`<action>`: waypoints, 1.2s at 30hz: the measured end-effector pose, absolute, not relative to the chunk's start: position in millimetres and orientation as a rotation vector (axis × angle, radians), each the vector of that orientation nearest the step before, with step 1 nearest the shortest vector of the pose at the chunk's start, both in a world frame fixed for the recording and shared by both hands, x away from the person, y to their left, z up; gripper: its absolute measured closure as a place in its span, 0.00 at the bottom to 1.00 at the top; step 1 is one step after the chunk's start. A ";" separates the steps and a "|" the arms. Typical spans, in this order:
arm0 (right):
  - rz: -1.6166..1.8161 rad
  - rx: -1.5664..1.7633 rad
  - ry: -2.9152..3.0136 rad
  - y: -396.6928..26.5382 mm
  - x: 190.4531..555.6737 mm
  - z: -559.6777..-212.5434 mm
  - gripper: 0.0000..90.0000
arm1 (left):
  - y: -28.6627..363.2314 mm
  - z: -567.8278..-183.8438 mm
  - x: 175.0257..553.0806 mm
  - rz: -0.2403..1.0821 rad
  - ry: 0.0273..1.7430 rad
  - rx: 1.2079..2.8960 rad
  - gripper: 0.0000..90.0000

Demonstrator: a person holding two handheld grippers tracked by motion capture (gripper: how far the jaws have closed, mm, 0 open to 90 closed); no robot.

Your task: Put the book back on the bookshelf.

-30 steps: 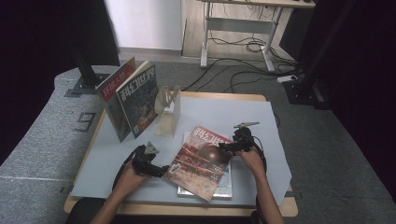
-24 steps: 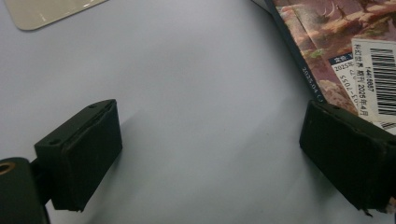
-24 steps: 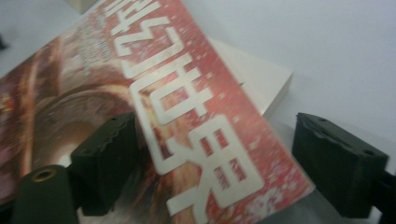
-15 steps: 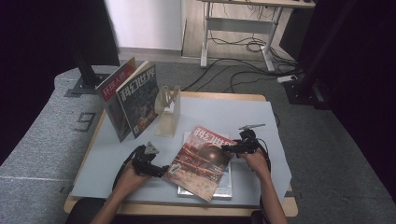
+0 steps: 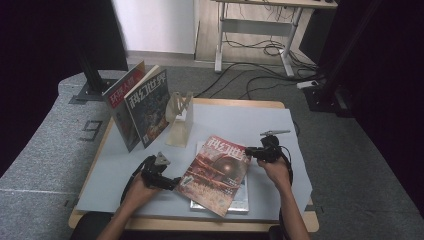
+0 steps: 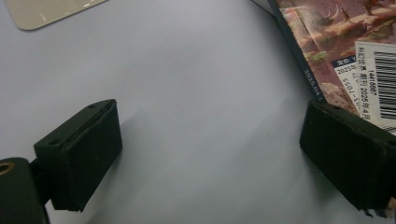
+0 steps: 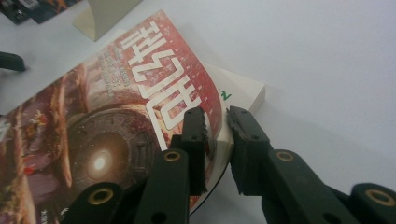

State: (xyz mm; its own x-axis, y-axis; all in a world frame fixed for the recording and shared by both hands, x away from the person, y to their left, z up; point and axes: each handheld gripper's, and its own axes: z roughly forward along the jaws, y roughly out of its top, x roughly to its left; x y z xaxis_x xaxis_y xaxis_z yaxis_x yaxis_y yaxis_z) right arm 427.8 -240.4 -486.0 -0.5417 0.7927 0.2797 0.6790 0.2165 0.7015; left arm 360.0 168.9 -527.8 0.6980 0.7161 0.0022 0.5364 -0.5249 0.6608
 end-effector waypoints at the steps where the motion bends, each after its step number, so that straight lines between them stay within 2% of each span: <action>1: 1.242 1.425 2.336 -241.1 426.9 -485.4 0.87 | 168.9 -527.8 360.0 0.362 0.952 2.261 0.06; 14: 1.266 1.287 2.320 -227.1 410.3 -456.2 0.92 | 168.4 -526.2 360.8 0.354 0.958 2.270 0.07; 25: 1.315 1.215 2.285 -222.8 400.8 -440.4 0.93 | 173.5 -521.0 363.3 0.280 0.975 2.248 0.14; 36: 1.361 1.112 2.267 -216.4 389.4 -416.8 0.93 | 172.8 -501.5 366.3 0.269 0.930 2.209 0.17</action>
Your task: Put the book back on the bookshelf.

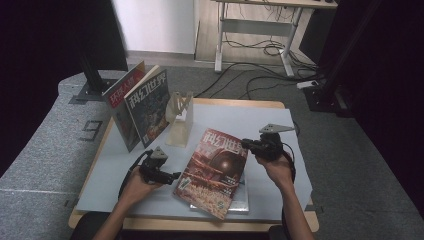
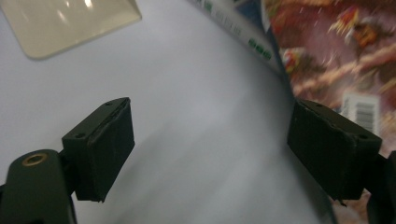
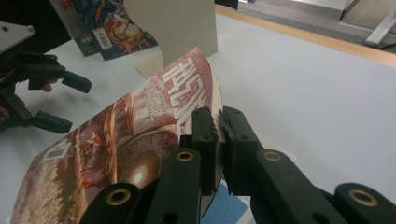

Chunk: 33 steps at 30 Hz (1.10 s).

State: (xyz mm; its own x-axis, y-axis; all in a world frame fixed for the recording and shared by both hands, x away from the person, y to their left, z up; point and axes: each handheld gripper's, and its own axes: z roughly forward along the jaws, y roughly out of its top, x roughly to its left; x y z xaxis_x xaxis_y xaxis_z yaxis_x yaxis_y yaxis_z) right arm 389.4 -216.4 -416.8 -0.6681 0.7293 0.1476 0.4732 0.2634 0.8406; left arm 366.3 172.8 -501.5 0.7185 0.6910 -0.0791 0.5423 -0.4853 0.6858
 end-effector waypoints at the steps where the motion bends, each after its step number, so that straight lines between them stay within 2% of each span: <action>1: 1.363 1.104 2.266 -215.6 388.4 -414.8 0.93 | 171.9 -499.1 366.8 0.267 0.925 2.203 0.17; 10: 1.394 1.021 2.256 -207.1 378.6 -396.2 0.93 | 154.6 -478.0 378.4 0.252 0.849 2.210 0.19; 33: 1.445 0.841 2.253 -192.8 356.6 -366.0 0.93 | 132.5 -446.5 421.1 -0.032 0.744 2.177 0.22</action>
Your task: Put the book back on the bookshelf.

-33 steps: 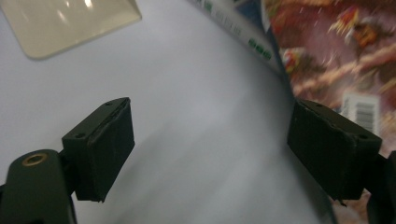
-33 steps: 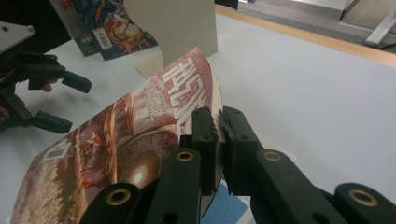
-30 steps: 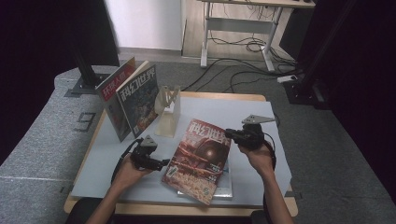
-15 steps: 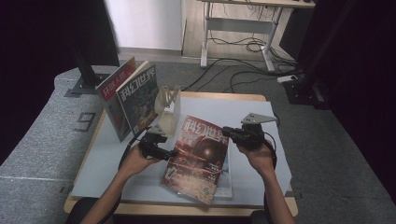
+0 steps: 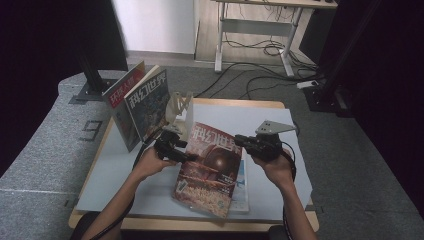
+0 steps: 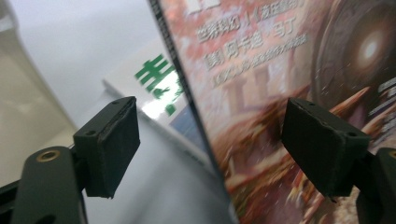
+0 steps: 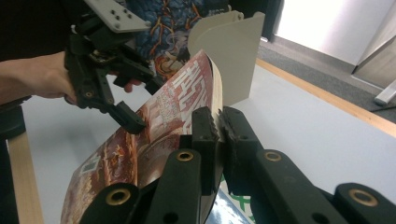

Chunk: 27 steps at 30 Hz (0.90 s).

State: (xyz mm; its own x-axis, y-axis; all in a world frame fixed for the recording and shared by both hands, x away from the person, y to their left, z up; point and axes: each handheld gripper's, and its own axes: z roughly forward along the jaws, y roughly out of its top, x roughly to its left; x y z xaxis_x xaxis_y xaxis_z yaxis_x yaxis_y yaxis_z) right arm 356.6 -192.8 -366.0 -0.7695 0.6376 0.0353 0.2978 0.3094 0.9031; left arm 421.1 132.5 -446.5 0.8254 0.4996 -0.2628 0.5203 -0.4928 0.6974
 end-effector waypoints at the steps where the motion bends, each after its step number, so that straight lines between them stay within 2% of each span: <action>1: 1.444 0.835 2.254 -192.2 356.1 -365.3 0.93 | 131.3 -445.9 422.0 -0.051 0.730 2.179 0.23; 6: 1.444 0.812 2.260 -189.1 355.6 -363.1 0.93 | 125.3 -444.3 420.2 -0.105 0.668 2.202 0.35; 12: 1.448 0.800 2.262 -188.4 355.5 -362.9 0.93 | 124.8 -439.7 417.4 -0.099 0.661 2.239 0.41; 16: 1.461 0.796 2.256 -189.7 355.5 -361.7 0.93 | 131.0 -434.4 416.9 -0.124 0.653 2.217 0.49; 22: 1.486 0.775 2.250 -191.1 353.6 -354.2 0.93 | 137.2 -416.8 416.7 -0.084 0.629 2.157 0.54; 27: 1.488 0.756 2.254 -188.6 352.9 -350.1 0.93 | 139.7 -398.1 414.2 -0.087 0.568 2.117 0.63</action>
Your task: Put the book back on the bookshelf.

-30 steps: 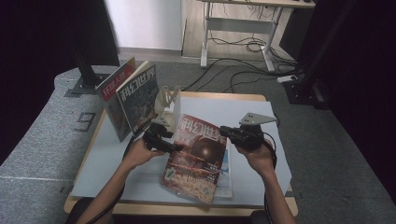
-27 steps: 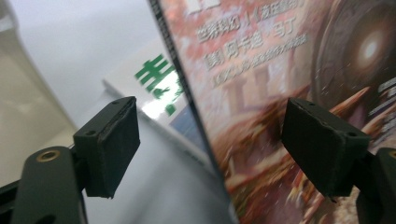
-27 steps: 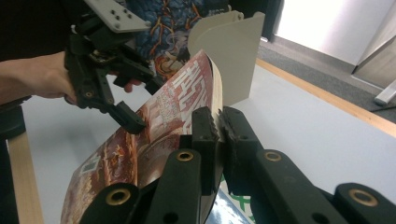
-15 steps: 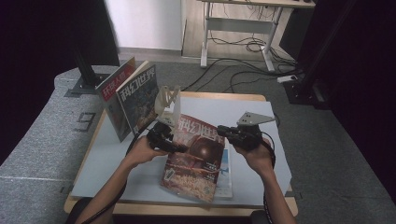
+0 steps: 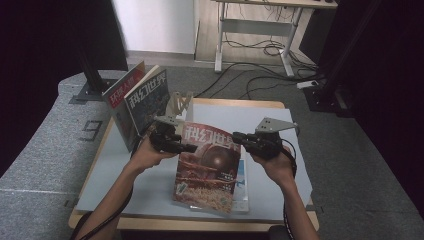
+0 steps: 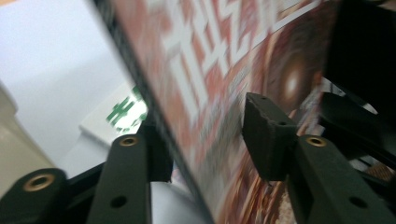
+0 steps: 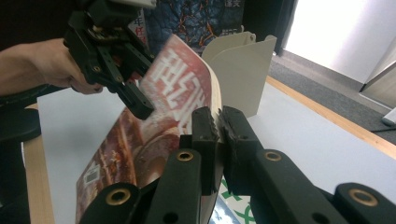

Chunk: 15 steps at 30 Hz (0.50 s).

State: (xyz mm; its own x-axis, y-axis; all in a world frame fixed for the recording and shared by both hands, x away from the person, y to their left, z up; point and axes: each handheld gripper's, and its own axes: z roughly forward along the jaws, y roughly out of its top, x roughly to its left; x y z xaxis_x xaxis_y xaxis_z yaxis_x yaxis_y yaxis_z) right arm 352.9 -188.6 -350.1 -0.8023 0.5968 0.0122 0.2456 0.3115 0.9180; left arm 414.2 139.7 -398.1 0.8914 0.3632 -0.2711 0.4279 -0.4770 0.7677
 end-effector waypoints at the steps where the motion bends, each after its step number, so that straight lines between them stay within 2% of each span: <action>1: 1.488 0.754 2.254 -187.4 353.4 -350.2 0.93 | 137.8 -395.4 412.4 -0.076 0.555 2.128 0.63; 4: 1.472 0.751 2.266 -182.6 355.3 -350.9 0.93 | 133.4 -387.7 407.7 -0.072 0.507 2.137 0.68; 7: 1.443 0.779 2.304 -176.7 359.5 -353.9 0.92 | 128.2 -381.8 400.7 -0.044 0.458 2.176 0.83; 10: 1.418 0.815 2.325 -174.4 363.2 -358.4 0.92 | 123.4 -381.3 393.0 0.034 0.454 2.219 0.83; 15: 1.461 0.925 2.336 -179.8 372.3 -366.0 0.91 | 125.3 -383.0 393.7 -0.014 0.468 2.187 0.86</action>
